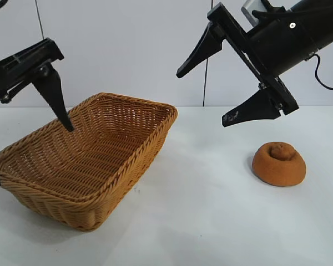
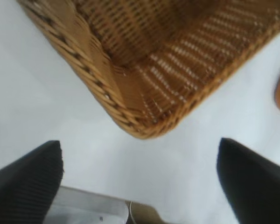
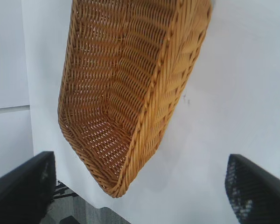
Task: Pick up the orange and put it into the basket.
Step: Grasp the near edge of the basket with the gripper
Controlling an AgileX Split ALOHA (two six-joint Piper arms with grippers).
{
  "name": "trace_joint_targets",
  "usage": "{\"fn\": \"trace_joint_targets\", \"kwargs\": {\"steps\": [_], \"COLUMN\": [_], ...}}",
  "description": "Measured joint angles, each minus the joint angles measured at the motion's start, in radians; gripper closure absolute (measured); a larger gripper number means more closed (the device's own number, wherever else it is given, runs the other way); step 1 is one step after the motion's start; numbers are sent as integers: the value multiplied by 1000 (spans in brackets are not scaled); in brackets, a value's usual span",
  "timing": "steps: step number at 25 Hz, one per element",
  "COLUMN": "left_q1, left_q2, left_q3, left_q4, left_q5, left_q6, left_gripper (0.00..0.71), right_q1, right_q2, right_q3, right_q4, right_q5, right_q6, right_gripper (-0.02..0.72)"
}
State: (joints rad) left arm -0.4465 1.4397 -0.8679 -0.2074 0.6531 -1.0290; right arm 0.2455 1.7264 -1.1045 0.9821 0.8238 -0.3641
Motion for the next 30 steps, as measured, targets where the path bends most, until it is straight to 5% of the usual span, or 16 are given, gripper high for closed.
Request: {"fn": "trace_joint_targets", "kwargs": {"steps": [10,20,24,28,30], "left_q1": [0,0,0,0,4], "left_q2": [245,385,385,385,385], "left_q3": [0,3,3,4,3], "left_q4": [180,207,207,197,200], "left_q5": [-129,-229,-246,-244,-254], "left_q6": [-347,-401,-411,-433,-434], "left_gripper": [74,96,284,580,623], "right_q1": [0,0,0,0,0], "right_q2": [0,0,0,0,0], "right_q3": [0,0,0,0,0], "right_q4": [0,0,0,0,0], "right_q5": [5,6,7,7,7], "right_q6": [0,0,0,0,0], "right_gripper": [29,29,29,29,29]}}
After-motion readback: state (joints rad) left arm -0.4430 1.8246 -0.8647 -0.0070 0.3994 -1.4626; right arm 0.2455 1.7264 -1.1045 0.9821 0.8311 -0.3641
